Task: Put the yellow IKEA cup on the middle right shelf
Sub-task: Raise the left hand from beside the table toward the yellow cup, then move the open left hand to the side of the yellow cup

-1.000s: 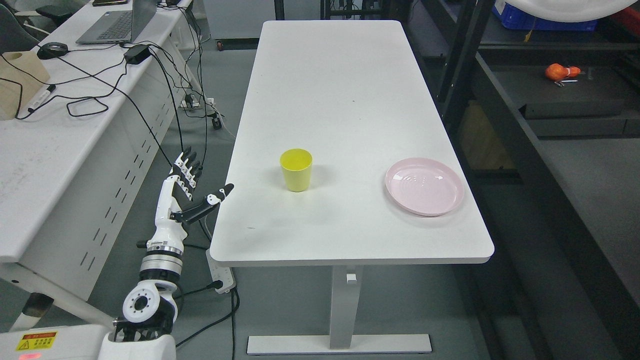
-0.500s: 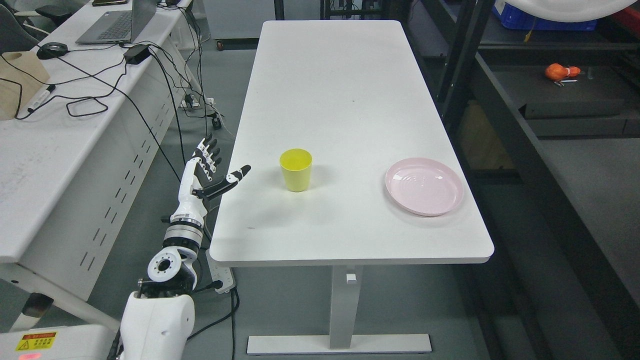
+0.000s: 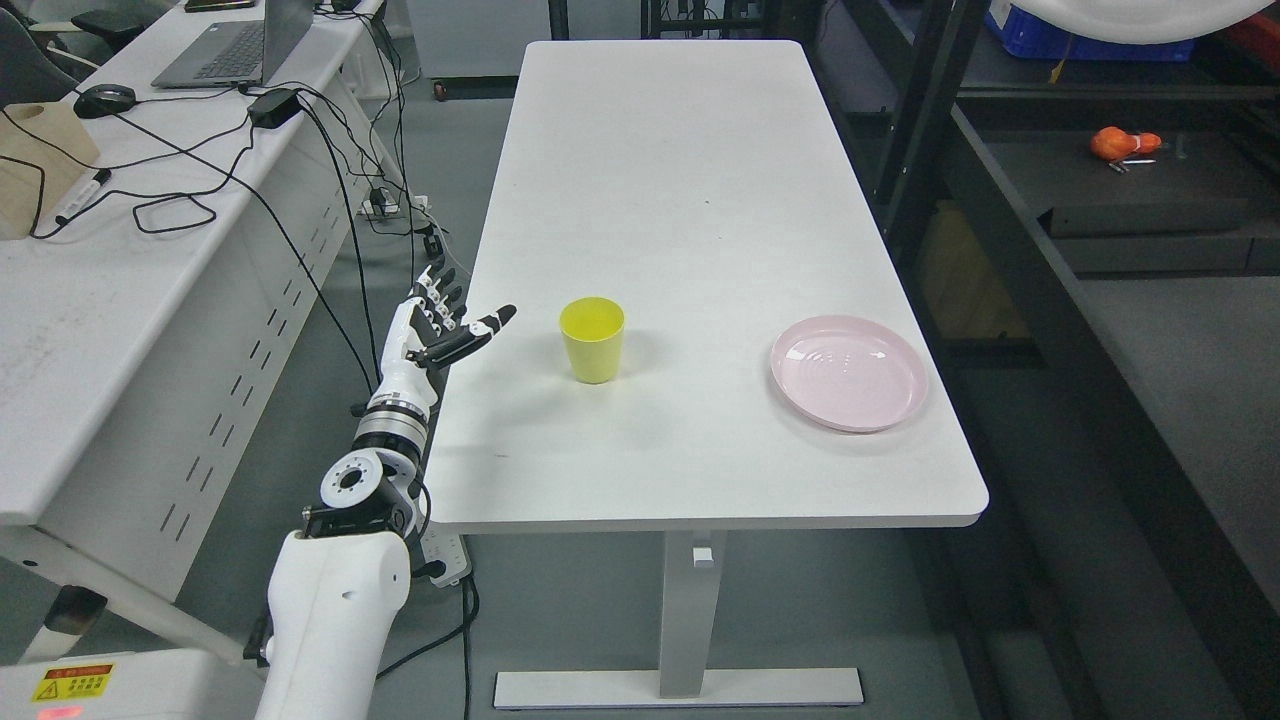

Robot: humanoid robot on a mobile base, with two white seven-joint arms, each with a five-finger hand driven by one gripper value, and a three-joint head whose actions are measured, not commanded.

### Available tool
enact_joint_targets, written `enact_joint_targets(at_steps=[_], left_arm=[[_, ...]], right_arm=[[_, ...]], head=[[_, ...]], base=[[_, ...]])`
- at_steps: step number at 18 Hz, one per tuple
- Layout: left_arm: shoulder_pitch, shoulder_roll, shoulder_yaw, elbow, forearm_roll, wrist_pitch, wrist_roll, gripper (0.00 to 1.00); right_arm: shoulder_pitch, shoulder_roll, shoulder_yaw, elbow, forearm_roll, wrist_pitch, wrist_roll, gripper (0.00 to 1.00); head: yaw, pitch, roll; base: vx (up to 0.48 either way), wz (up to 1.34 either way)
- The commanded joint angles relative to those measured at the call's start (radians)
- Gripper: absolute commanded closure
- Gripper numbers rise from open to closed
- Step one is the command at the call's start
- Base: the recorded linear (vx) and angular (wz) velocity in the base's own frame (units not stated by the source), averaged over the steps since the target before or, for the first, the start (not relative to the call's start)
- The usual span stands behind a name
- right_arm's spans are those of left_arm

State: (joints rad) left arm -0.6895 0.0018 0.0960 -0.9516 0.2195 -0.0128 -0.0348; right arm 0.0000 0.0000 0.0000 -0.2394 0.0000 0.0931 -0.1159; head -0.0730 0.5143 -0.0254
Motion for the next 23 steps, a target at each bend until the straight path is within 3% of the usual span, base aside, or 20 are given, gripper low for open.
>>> enact_joint_targets(at_steps=[1, 6, 13, 19, 23], left_arm=[[-0.070, 0.016, -0.103, 0.215, 0.014, 0.004, -0.036, 0.01], [-0.084, 0.016, -0.148, 0.229, 0.012, 0.013, -0.056, 0.01], [-0.197, 0.016, -0.102, 0.407, 0.017, 0.011, -0.056, 0.01], [-0.222, 0.016, -0.119, 0.416, 0.006, 0.013, -0.059, 0.01], [-0.223, 0.016, -0.205, 0.427, 0.017, 0.014, -0.059, 0.01]], right_arm=[[0.014, -0.017, 0.017, 0.000, -0.025, 0.000, -0.001, 0.01], [0.014, -0.017, 0.017, 0.000, -0.025, 0.000, -0.001, 0.01], [0.014, -0.017, 0.017, 0.000, -0.025, 0.000, -0.001, 0.01], [0.014, -0.017, 0.017, 0.000, -0.025, 0.000, -0.001, 0.01], [0.014, -0.017, 0.017, 0.000, -0.025, 0.000, -0.001, 0.01]], head=[[0.0000, 0.000, 0.000], [0.0000, 0.000, 0.000], [0.0000, 0.000, 0.000], [0.0000, 0.000, 0.000], [0.0000, 0.000, 0.000]], base=[[0.000, 0.00], [0.000, 0.00], [0.000, 0.00], [0.000, 0.00], [0.000, 0.00]])
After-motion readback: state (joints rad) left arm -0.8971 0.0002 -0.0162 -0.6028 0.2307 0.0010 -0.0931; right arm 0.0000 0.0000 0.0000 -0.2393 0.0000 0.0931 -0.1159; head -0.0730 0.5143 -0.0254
